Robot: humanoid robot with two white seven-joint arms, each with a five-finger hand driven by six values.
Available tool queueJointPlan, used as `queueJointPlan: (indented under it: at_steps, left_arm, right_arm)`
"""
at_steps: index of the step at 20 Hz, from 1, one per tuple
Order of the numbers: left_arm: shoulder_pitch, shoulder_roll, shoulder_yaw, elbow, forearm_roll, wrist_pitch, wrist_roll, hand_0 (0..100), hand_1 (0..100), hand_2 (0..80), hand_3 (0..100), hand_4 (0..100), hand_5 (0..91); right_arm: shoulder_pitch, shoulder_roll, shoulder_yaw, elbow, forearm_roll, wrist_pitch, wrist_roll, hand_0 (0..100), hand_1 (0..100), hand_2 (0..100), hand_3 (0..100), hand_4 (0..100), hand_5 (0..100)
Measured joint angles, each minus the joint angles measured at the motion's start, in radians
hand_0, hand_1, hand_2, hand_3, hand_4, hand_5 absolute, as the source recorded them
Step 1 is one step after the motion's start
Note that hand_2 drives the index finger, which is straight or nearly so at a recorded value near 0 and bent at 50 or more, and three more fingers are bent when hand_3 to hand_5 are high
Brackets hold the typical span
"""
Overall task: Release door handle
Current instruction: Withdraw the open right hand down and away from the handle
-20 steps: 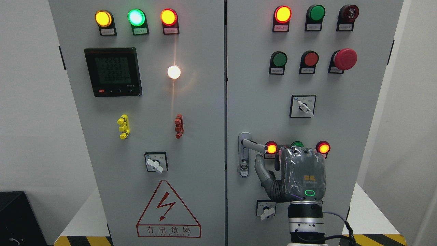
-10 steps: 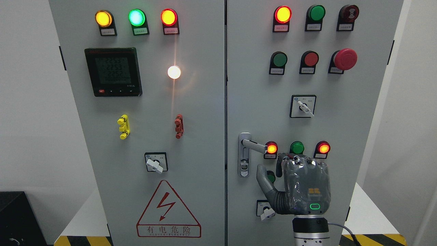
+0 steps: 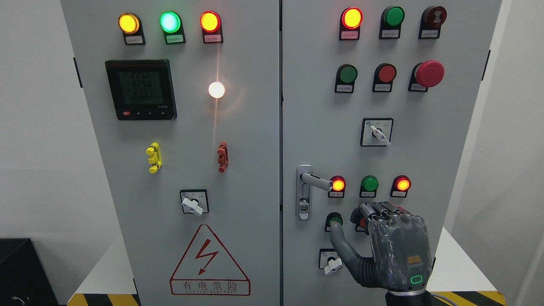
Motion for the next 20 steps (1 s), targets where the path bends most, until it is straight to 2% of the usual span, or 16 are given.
queueJointPlan:
  at_steps: [5,7,8,11,15,20]
  left_arm:
    - [0.000,0.000,0.000,0.000,0.000,0.000,0.000,12,56,0.0,0,0,0.0]
    - [0.000,0.000,0.000,0.000,0.000,0.000,0.000,12,56,0.0,0,0,0.0]
    - [0.000,0.000,0.000,0.000,0.000,0.000,0.000,12,56,0.0,0,0,0.0]
    - [0.000,0.000,0.000,0.000,0.000,0.000,0.000,12,56,0.0,0,0,0.0]
    - [0.000,0.000,0.000,0.000,0.000,0.000,0.000,12,56,0.0,0,0,0.0]
    - [0.000,0.000,0.000,0.000,0.000,0.000,0.000,12,56,0.0,0,0,0.0]
  right_arm:
    - [0.007,-0.001,-0.067,-0.009,-0.073,-0.063,0.000,51,27,34,59,66,70]
    - [0.008,-0.002,-0.091,-0.012,-0.097,-0.089,0.000,52,26,32,54,58,64]
    - [0.009,-0.002,-0.102,-0.012,-0.109,-0.098,0.000,53,25,30,50,54,60]
    - [0.011,-0.002,-0.133,-0.016,-0.136,-0.134,-0.004,55,21,21,35,37,41]
    - [0.021,-0.003,-0.162,-0.018,-0.160,-0.186,0.004,58,13,15,26,24,17]
    - [0.046,-0.003,-0.184,-0.021,-0.189,-0.224,0.023,56,6,4,9,8,3]
